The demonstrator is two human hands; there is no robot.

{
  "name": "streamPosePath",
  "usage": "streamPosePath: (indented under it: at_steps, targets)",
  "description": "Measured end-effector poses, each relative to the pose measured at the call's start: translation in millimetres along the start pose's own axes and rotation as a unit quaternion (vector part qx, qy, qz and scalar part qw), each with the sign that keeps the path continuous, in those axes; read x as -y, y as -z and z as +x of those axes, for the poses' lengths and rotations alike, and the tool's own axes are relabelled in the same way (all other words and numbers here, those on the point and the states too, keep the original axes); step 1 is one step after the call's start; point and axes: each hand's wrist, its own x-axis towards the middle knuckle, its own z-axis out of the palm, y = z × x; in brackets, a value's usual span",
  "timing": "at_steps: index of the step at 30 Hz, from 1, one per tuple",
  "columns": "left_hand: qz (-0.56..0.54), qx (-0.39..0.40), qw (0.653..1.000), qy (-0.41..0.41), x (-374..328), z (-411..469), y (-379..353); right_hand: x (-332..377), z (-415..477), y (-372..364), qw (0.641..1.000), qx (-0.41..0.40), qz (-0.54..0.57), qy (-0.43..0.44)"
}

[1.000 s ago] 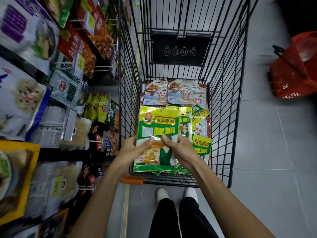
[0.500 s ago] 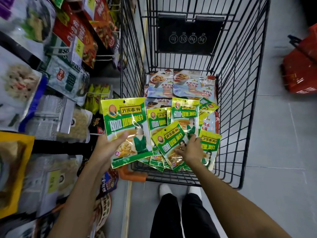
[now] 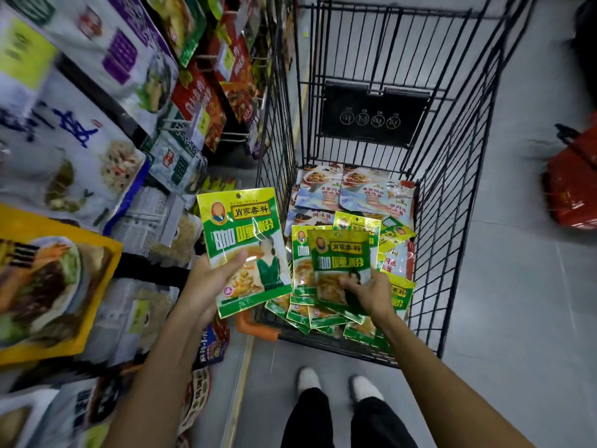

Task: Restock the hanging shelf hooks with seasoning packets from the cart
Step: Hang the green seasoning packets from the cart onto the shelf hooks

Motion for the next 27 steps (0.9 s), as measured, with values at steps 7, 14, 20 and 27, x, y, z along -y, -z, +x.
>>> streamPosePath:
  at_steps: [7, 14, 20, 27]
  targets:
    - [-0.016, -0.136, 0.974, -0.181, -72, -92, 18, 132, -52, 30, 0.981, 0.111, 0.065, 0.148]
    - [-0.024, -0.273, 0.905, -0.326, -129, -242, 52, 251, -148, 31, 0.914, 0.27, 0.067, 0.297]
    - [-0.03, -0.42, 0.819, -0.389, -153, -382, 81, 325, -260, 11, 0.824, 0.377, 0.071, 0.417]
    - [-0.064, -0.524, 0.739, -0.418, -158, -520, 125, 373, -393, -32, 0.725, 0.493, 0.082, 0.474]
